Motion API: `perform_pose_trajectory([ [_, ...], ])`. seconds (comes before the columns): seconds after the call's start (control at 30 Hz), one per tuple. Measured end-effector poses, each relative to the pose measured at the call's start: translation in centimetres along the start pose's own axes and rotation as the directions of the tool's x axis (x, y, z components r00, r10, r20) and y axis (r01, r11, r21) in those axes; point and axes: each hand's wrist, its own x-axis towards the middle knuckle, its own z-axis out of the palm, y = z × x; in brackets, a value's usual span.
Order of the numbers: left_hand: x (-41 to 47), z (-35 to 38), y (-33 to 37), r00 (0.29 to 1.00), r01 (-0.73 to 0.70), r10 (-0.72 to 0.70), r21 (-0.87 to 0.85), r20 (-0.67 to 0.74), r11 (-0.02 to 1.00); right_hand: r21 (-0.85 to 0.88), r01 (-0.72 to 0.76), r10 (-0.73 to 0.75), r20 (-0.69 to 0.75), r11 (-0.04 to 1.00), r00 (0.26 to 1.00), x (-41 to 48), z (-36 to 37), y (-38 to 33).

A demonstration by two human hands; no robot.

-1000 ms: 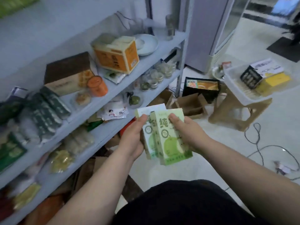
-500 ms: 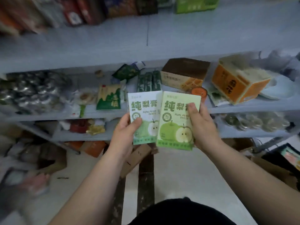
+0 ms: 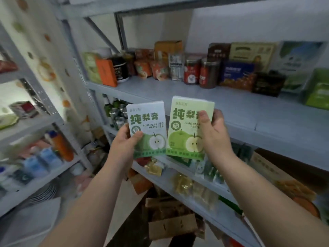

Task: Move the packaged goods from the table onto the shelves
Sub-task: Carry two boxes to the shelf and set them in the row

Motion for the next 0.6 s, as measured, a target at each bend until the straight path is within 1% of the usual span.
perform_pose_trajectory([
  [0.03, 0.9, -0.4, 0.2, 1.0, -0.01, 0.01, -0.006, -0.015, 1.0, -0.001, 0.002, -0.002, 0.012, 1.0, 1.0, 0.9, 0.8, -0.1],
  [0.1, 3.0, -1.4, 0.7, 0.998, -0.043, 0.043, -0.001, -0.038, 0.999, -0.057, 0.026, -0.025, 0.025, 0.998, 0.999, 2.6, 2.6, -0.4],
  [0.17, 5.5, -2.3, 1.3, 0.995, -0.091, 0.091, 0.012, -0.047, 0.996, -0.1, 0.082, -0.078, 0.043, 0.992, 0.996, 4.4, 4.7, -0.9],
  [0.27, 9.7, -3.3, 2.4, 0.981, -0.188, 0.191, 0.078, -0.032, 0.979, -0.157, 0.14, -0.13, 0.072, 0.978, 0.989, 7.8, 7.9, -1.1],
  [0.33, 13.2, -4.2, 3.1, 0.972, -0.23, 0.234, 0.113, -0.022, 0.967, -0.16, 0.14, -0.136, 0.035, 0.977, 0.99, 10.4, 10.2, -0.7],
  [0.4, 17.1, -5.4, 3.7, 0.956, -0.291, 0.295, 0.169, 0.003, 0.942, -0.118, 0.121, -0.124, -0.017, 0.986, 0.992, 13.1, 12.3, -0.2],
  [0.5, 22.9, -6.7, 4.3, 0.923, -0.385, 0.376, 0.248, 0.082, 0.889, -0.109, 0.147, -0.157, -0.085, 0.983, 0.984, 17.2, 15.3, 0.0],
  [0.6, 28.5, -7.2, 5.2, 0.895, -0.445, 0.417, 0.293, 0.157, 0.846, -0.116, 0.187, -0.205, -0.176, 0.976, 0.963, 21.3, 17.9, 0.2],
])
